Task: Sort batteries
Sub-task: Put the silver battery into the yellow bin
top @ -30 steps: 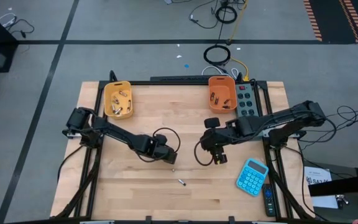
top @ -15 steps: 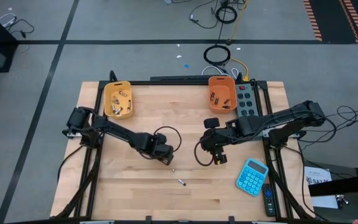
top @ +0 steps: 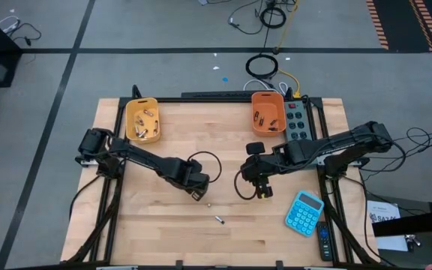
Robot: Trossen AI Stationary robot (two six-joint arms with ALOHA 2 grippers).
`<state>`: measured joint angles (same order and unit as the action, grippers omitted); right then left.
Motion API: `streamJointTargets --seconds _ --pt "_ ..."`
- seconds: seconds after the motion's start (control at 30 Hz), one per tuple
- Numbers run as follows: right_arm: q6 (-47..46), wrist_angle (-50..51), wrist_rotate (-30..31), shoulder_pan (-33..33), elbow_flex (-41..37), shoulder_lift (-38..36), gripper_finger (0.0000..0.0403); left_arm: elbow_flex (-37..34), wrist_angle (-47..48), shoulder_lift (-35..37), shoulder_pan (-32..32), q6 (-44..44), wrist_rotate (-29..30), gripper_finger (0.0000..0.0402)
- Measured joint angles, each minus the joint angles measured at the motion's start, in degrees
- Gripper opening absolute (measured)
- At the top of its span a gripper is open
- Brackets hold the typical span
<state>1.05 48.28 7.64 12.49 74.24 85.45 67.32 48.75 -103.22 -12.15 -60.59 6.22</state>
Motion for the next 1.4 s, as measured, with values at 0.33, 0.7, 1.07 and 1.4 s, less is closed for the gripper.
streamJointTargets --seconds 0.33,0.7,1.07,1.4 --pt "0.0 -1.9 0.0 0.0 0.0 0.0 0.0134 2.8 -3.1 0.0 -0.7 10.6 0.2 0.0233" --pt "-0.4 -1.8 -0.2 0.0 0.0 0.0 0.0134 2.8 -5.6 -5.5 -0.6 19.1 0.2 0.0233" --pt "-0.6 -1.5 -0.2 0.0 0.0 0.0 0.0134 3.0 -4.7 -7.7 -0.8 20.7 1.1 0.0191" --pt "0.2 -1.6 -0.2 0.0 0.0 0.0 0.0134 2.7 -4.3 -7.7 -0.6 25.0 1.4 0.0018"
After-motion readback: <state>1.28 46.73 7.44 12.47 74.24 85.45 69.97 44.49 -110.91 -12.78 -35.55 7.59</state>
